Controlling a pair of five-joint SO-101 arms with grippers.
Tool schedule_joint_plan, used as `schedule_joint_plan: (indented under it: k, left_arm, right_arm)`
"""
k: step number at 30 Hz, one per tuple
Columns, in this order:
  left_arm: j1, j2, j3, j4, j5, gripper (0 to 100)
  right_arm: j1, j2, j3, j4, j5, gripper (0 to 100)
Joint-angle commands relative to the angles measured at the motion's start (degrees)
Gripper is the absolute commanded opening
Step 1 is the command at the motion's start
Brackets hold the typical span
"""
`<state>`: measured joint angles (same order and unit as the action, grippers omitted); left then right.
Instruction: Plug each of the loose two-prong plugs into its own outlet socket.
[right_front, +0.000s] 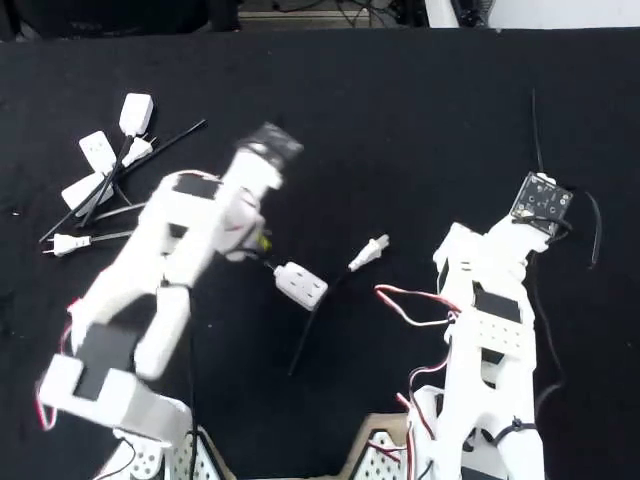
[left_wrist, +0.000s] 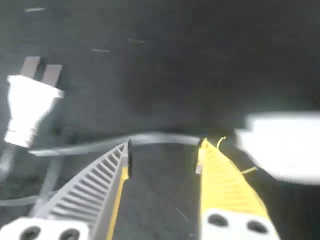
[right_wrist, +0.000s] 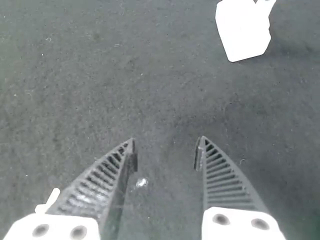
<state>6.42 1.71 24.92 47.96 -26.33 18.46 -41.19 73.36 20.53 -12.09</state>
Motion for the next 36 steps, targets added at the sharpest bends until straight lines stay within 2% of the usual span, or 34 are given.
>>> schedule_joint_plan:
  k: [1,3,6,15,22,24,27,31,33,36]
  left_arm:
    - [-5.76,4.92,-1.01,-11.25,5.63,22]
    - [-8.04,7.65,-2.77,-10.37,10.46,22]
    - [-10.24,8.62,-4.44,-3.78,14.15,22]
    - [-12.62,8.35,-4.88,15.03,14.59,22]
    - [-13.93,-1.14,-2.33,21.27,14.07,22]
    - [-14.02,-4.84,-0.13,23.38,11.78,22]
    - [-14.11,-9.23,5.76,22.86,6.51,22]
    - [-14.2,-14.42,15.34,16.35,1.41,22]
    - [-14.2,-17.32,18.33,14.77,0.44,22]
    - [-14.2,-23.3,18.68,15.47,0.97,22]
  right_arm:
    - [0.62,-2.07,-3.74,0.7,-0.62,18.1]
    - [0.62,-2.07,-3.74,0.7,-0.62,18.1]
    - [0.62,-2.07,-3.74,0.7,-0.62,18.1]
    - [0.62,-2.07,-3.74,0.7,-0.62,18.1]
    - [0.53,-2.07,-3.74,0.7,-0.62,18.1]
    - [0.53,-2.07,-3.74,0.7,-0.62,18.2]
    - [-0.88,-2.07,-3.65,0.7,-0.62,18.3]
    - [-4.57,-1.98,-3.12,1.14,1.85,18.1]
    - [-5.71,-1.89,-3.12,2.37,5.36,18.1]
    - [-8.18,-1.98,-3.74,5.01,6.68,18.0]
